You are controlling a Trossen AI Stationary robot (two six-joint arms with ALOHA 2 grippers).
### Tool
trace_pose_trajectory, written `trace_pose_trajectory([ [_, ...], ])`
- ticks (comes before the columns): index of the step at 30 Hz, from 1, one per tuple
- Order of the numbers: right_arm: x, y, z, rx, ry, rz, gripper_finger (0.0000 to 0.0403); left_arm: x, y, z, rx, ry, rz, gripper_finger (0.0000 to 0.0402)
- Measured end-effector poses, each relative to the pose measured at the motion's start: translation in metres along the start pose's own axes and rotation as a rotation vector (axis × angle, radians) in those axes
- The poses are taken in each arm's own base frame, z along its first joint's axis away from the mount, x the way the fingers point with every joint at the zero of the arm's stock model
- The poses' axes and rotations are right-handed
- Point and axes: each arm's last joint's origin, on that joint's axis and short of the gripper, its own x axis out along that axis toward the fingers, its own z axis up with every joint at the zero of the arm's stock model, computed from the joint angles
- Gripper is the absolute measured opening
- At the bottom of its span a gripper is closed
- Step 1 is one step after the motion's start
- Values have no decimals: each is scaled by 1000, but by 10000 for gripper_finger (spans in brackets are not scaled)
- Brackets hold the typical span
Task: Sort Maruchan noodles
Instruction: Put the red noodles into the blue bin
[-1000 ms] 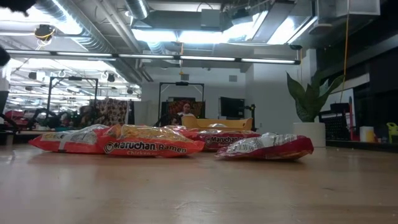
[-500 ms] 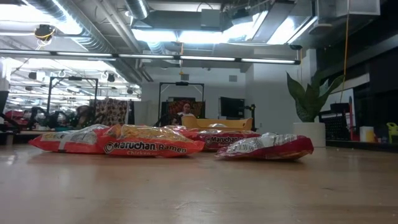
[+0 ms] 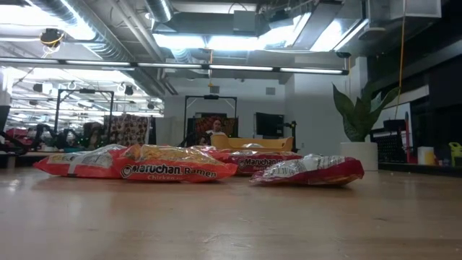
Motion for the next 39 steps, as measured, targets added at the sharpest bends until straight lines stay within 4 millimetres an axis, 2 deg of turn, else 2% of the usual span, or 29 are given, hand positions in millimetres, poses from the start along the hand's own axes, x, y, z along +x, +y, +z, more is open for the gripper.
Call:
trace_pose_trajectory([
  [9, 0, 0, 0, -19, -3, -13, 176, -2, 8, -17, -81, 52, 24, 0],
  [19, 6, 3, 1, -14, -15, 23, 176, -2, 11, -20, -120, 108, 72, 0],
  [26, 42, 6, 3, 6, -73, 65, 176, -2, 7, -22, -158, 129, 42, 0],
  [31, 71, 4, 3, 10, -92, 211, 176, -2, 10, -20, -157, 125, 78, 0],
  [36, 113, 5, -3, -14, -85, 304, 176, -2, 12, -19, -156, 113, 98, 0],
  [39, 144, 7, -15, -9, -46, 287, 176, -2, 14, -17, -155, 96, 116, 0],
])
